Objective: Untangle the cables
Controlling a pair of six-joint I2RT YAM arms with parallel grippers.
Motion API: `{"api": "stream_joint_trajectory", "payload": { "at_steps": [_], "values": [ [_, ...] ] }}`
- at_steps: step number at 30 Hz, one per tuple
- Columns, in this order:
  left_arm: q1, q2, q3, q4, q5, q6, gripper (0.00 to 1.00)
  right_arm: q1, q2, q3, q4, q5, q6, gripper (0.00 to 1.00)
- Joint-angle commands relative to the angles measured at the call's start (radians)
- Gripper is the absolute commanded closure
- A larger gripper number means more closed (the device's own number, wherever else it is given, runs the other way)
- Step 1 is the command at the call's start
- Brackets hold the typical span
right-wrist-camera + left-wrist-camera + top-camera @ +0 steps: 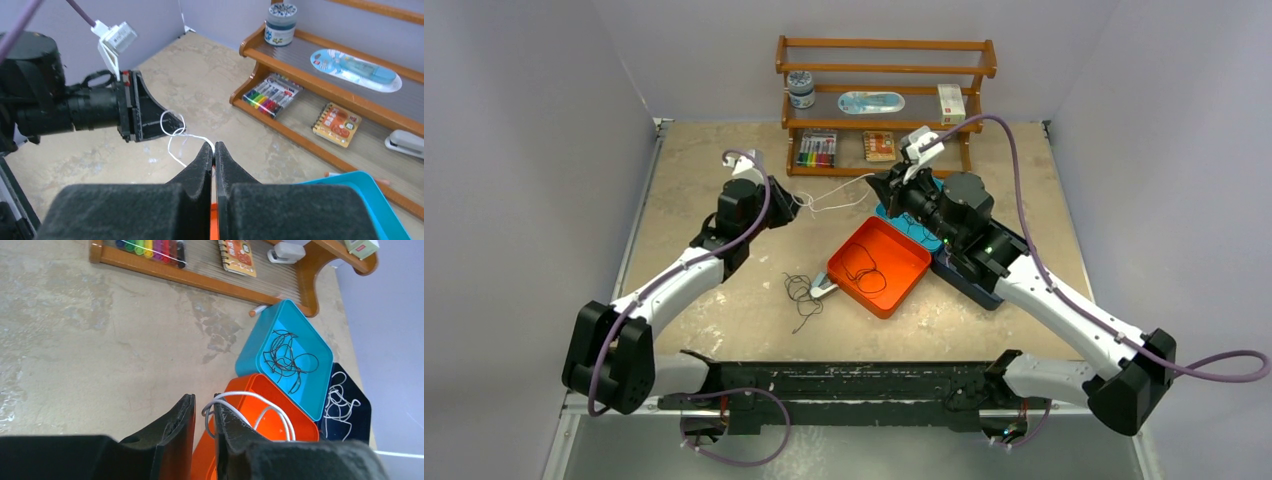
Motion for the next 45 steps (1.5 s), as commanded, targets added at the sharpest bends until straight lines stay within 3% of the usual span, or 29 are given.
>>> {"api": "stream_joint_trajectory", "payload": {
  "at_steps": [1, 19, 26, 32, 38, 45],
  "values": [
    [0.018, 0.01, 0.004, -0.047, -0.073, 0.02, 0.8, -0.009, -0.054, 0.017, 0.164, -0.03, 0.007, 1.0],
    [0.019, 0.085, 0.017, -0.09, -0.129, 0.025, 0.75, -0.009, -0.228, -0.031, 0.249, -0.029, 0.002, 1.0],
    [0.019, 0.084, 0.011, -0.092, -0.14, 0.025, 0.85, -0.009, -0.253, -0.027, 0.227, 0.021, -0.017, 1.0],
    [0.019, 0.074, 0.009, -0.093, -0.147, 0.023, 0.91, -0.009, -0.275, -0.034, 0.193, 0.157, -0.019, 1.0],
    [0.019, 0.071, 0.015, -0.115, -0.183, 0.022, 0.8, -0.009, -0.335, -0.053, 0.148, 0.422, -0.014, 1.0],
    [0.021, 0.064, 0.015, -0.125, -0.212, 0.011, 0.73, -0.009, -0.399, -0.056, 0.113, 0.56, -0.059, 1.0]
  ]
}}
